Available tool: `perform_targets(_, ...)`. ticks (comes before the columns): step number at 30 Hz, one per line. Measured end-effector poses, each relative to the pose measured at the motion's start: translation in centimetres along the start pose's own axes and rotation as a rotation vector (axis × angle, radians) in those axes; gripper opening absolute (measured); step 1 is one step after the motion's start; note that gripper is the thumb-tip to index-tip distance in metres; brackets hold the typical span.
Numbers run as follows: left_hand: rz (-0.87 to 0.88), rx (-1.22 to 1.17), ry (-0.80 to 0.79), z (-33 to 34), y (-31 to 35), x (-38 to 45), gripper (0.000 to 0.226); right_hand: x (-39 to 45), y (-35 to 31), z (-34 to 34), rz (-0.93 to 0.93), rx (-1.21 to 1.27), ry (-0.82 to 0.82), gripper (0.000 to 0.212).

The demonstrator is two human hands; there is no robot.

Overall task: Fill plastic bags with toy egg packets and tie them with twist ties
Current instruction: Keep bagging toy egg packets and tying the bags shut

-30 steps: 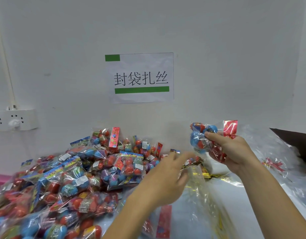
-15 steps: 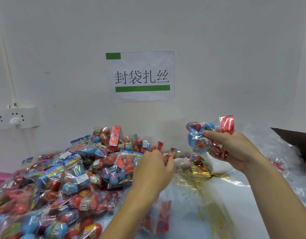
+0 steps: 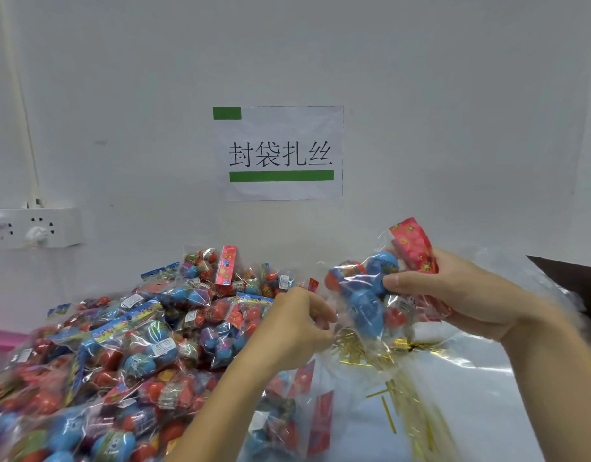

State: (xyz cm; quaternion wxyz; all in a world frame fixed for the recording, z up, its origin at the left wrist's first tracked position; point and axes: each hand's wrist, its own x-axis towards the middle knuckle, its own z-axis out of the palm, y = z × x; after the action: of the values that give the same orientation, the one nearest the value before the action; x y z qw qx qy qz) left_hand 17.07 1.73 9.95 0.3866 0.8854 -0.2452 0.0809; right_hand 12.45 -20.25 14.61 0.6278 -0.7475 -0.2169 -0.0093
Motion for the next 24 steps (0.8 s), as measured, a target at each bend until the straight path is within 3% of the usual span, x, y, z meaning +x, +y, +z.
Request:
perform_targets(3, 0.017, -0.012, -0.024, 0.0, 0.5, -0.2, 0.01, 0.4, 0.7, 0.7, 0.055, -0.119, -0.012, 0.038)
perform_targets(7, -0.041, -0.085, 0.005, -0.4, 0.4, -0.4, 0.023, 0.5, 1.3, 0.7, 0.16, -0.277, 0.048, 0.043)
perform_targets(11, -0.021, -0.004, 0.054, -0.7, 0.3, -0.3, 0.027, 0.6, 1.3, 0.8, 0.267, -0.469, 0.093, 0.022)
perform_targets(16, -0.015, 0.218, 0.005, -1.1, 0.7, -0.9, 0.042, 1.0, 0.9, 1.8, 0.275, -0.611, 0.209, 0.061)
perform_targets(18, -0.02, 0.268, -0.008, -1.2, 0.9, -1.0, 0.053, 1.2, 0.9, 1.9, 0.257, -0.655, 0.262, 0.057)
perform_targets(21, 0.02, 0.323, 0.015, -1.2, 1.5, -1.3, 0.057, 1.6, 0.8, 2.0, 0.249, -0.702, 0.317, 0.034)
perform_targets(24, 0.047, 0.322, 0.039, -1.3, 2.1, -1.5, 0.057, 1.7, 0.6, 2.9, 0.276, -0.72, 0.248, 0.026)
